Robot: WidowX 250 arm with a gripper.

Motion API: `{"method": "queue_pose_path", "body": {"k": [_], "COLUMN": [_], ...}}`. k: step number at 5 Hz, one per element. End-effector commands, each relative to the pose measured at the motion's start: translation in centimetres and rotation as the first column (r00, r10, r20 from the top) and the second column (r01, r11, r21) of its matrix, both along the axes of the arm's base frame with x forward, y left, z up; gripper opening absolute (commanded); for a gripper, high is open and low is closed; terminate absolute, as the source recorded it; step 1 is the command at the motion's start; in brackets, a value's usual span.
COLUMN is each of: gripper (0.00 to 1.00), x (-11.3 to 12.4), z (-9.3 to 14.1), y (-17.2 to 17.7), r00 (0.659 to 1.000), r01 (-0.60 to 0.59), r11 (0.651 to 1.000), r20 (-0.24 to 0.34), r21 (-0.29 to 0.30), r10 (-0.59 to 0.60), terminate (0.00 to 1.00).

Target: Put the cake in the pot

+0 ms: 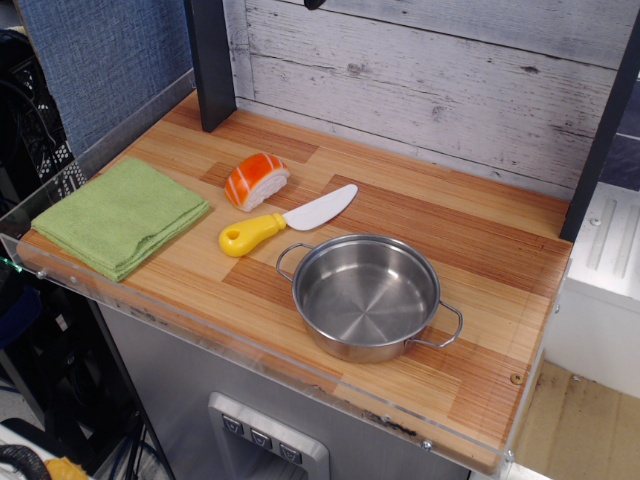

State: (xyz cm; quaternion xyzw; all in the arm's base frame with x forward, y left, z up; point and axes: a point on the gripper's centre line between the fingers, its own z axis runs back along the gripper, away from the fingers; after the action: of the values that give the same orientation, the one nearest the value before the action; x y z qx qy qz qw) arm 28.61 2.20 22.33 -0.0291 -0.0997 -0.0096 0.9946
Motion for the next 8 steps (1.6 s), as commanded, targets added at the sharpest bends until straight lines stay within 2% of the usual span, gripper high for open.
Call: {"method": "queue_pose_path", "body": {"k": [1, 3, 4, 6, 8], "gripper": [1.00, 1.00, 1.00, 1.00, 1.00], "x": [0.0, 3.6, 5.1, 5.2, 4.9], "z": [0.0, -1.4, -2.9, -7.2, -9.9], "y": [0.0, 5.4, 7.9, 8.6, 9.1], "r00": [1.000, 0.993, 0.990, 0.992, 0.992], "r01": [0.000, -0.116, -0.138, -0.114, -0.091], "r11": [1.000, 0.990, 0.985, 0.979, 0.983], "r20": [0.000, 0.019, 0.015, -0.034, -0.076], "r21": [0.000, 0.074, 0.107, 0.168, 0.157], "r10": [0.000, 0.115, 0.137, 0.122, 0.104], "terminate": [0.00, 0.00, 0.00, 0.00, 0.00]}}
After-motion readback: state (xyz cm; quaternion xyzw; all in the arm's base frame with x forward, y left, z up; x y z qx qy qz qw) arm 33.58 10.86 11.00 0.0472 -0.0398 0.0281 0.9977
